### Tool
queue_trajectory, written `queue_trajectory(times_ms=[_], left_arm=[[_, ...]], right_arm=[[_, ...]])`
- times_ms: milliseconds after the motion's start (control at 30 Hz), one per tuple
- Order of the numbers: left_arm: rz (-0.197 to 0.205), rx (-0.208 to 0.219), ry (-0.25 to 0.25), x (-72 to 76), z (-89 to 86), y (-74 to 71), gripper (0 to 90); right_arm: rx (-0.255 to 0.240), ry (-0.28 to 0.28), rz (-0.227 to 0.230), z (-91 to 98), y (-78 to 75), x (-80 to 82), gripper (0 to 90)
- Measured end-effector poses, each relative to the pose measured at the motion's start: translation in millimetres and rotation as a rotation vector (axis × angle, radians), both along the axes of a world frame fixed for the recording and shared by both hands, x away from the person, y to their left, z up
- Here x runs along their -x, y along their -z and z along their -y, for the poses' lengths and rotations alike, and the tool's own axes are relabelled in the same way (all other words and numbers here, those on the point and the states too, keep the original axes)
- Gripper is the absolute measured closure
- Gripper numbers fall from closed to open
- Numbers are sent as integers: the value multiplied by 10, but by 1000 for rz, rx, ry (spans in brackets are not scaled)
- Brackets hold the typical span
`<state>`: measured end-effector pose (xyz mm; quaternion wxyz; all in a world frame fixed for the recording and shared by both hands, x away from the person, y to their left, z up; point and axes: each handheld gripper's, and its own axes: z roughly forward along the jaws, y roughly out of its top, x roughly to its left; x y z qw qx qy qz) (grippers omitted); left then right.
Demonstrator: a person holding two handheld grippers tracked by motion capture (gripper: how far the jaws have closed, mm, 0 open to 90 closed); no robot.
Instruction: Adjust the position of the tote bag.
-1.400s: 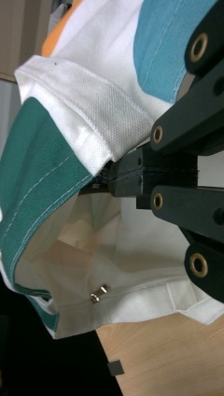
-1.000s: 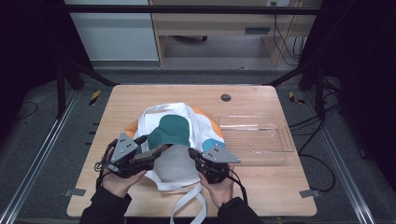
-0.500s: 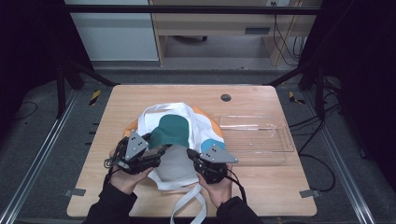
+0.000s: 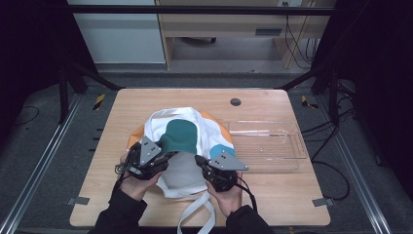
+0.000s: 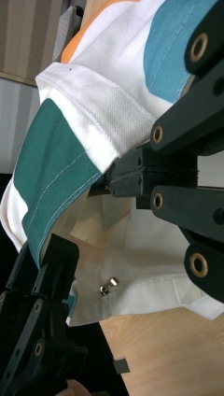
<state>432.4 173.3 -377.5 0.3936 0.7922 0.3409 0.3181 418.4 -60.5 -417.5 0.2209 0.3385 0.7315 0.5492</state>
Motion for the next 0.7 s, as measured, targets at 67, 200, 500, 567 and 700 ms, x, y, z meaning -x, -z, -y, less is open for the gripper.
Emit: queue_trajectory(times_ms=[67,200,500,567,700], left_arm=[[-12,-3,3,-6,3,9,616],[-32,13,-9,-23,-1,23,717],[-49,51,-22,-51,-29,20,862],[-47,55,-22,-53,-27,20,868],[-52,71,-17,-66,-45,8,874]], right_arm=[[3,-3,-1,-1,5,-1,900],[6,-7,-9,-9,23,0,900],[30,-36,-36,-30,98,6,900],[35,-42,-43,-32,115,12,900],[56,-53,-61,-31,173,25,900]])
